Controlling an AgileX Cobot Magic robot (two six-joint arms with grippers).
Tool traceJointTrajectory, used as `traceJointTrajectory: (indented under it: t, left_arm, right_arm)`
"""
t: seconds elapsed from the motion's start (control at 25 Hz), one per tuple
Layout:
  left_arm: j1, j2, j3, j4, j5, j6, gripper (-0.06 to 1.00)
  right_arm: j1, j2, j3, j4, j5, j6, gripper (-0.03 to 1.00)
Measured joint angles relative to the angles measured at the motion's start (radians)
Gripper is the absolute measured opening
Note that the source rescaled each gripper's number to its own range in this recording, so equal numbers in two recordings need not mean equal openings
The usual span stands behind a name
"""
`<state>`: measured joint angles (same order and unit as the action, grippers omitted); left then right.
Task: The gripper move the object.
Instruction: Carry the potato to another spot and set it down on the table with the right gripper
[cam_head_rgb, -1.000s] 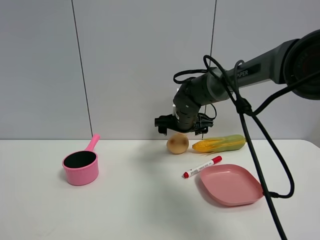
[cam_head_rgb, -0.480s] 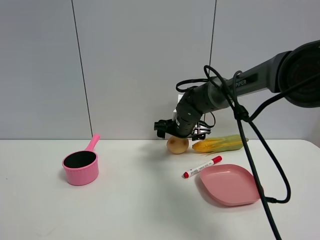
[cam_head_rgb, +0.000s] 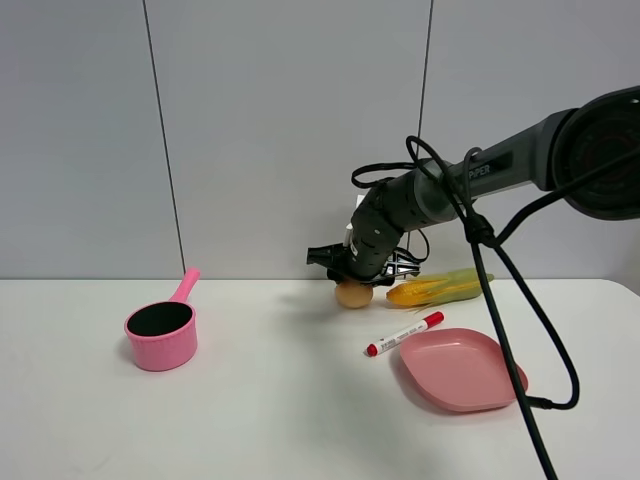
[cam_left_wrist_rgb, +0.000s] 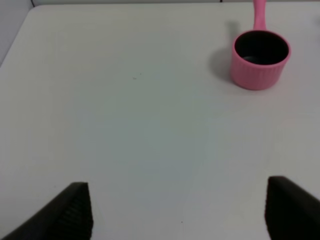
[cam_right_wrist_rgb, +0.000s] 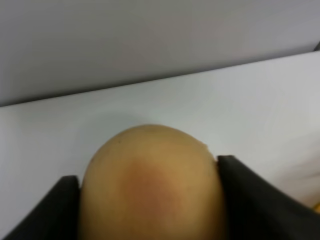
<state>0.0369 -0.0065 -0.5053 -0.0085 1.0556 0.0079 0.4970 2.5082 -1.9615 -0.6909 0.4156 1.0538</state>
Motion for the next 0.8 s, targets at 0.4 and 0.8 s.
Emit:
traceJointTrajectory:
  t: [0.4, 0.8]
  left_arm:
    - [0.0, 0.0, 0.0, 0.0, 0.0, 0.0, 1.0]
    - [0.0, 0.0, 0.0, 0.0, 0.0, 0.0, 1.0]
  right_arm:
    - [0.0, -0.006, 0.0, 0.008, 0.007, -0.038, 0.06]
    - [0.001, -0.047, 0.0, 0.074, 0.029, -0.116, 0.0]
